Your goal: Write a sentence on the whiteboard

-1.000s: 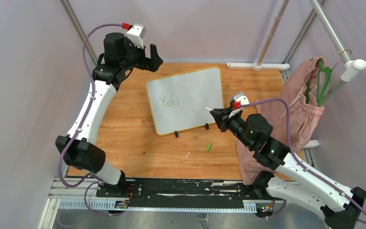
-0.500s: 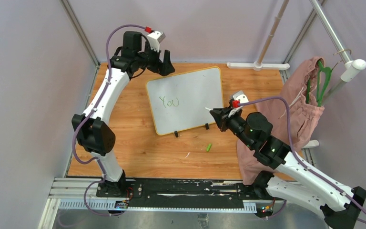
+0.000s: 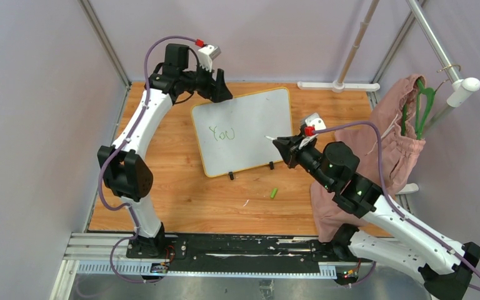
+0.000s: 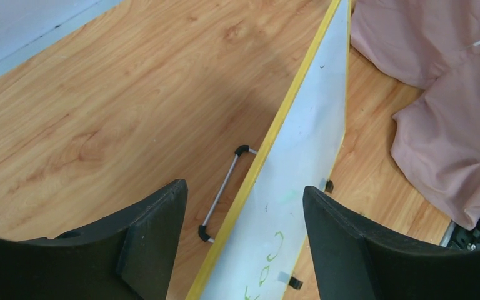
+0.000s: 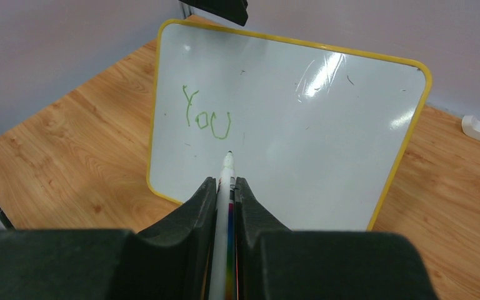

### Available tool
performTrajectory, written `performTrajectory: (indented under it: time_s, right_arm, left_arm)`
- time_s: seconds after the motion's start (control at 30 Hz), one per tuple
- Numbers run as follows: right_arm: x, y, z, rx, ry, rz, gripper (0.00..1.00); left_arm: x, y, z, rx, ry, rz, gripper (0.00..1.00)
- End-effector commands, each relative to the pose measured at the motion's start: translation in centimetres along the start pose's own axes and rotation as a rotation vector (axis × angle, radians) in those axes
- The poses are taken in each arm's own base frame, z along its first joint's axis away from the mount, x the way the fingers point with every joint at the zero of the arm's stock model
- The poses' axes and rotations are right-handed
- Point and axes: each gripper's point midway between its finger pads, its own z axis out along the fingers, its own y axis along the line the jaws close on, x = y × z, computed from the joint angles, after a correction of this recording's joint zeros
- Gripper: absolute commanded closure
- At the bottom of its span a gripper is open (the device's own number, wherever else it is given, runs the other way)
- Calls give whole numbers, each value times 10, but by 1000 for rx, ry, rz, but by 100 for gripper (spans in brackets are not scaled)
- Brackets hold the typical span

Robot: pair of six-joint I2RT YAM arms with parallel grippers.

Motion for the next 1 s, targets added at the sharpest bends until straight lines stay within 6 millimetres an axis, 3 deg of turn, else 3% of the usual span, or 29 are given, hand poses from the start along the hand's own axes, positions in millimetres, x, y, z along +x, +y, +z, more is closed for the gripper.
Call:
performTrajectory:
  time_s: [0.0,0.2,0.47,0.97]
  right_arm:
    - [-20,1,1,-11,-38,-20,100]
    - [-24,3,7,-20,-37,-41,100]
    - [-31,4,7,-28,-58,-35,100]
    - [-14,5,27,-14,-66,-12,100]
  left_arm:
    - [7,-6,9,52,12,-16,29]
    - [28,-7,15,83,33,-40,35]
    - [23,-14,22,155,13,-69,46]
    - [35,-18,25,191,15,-80,68]
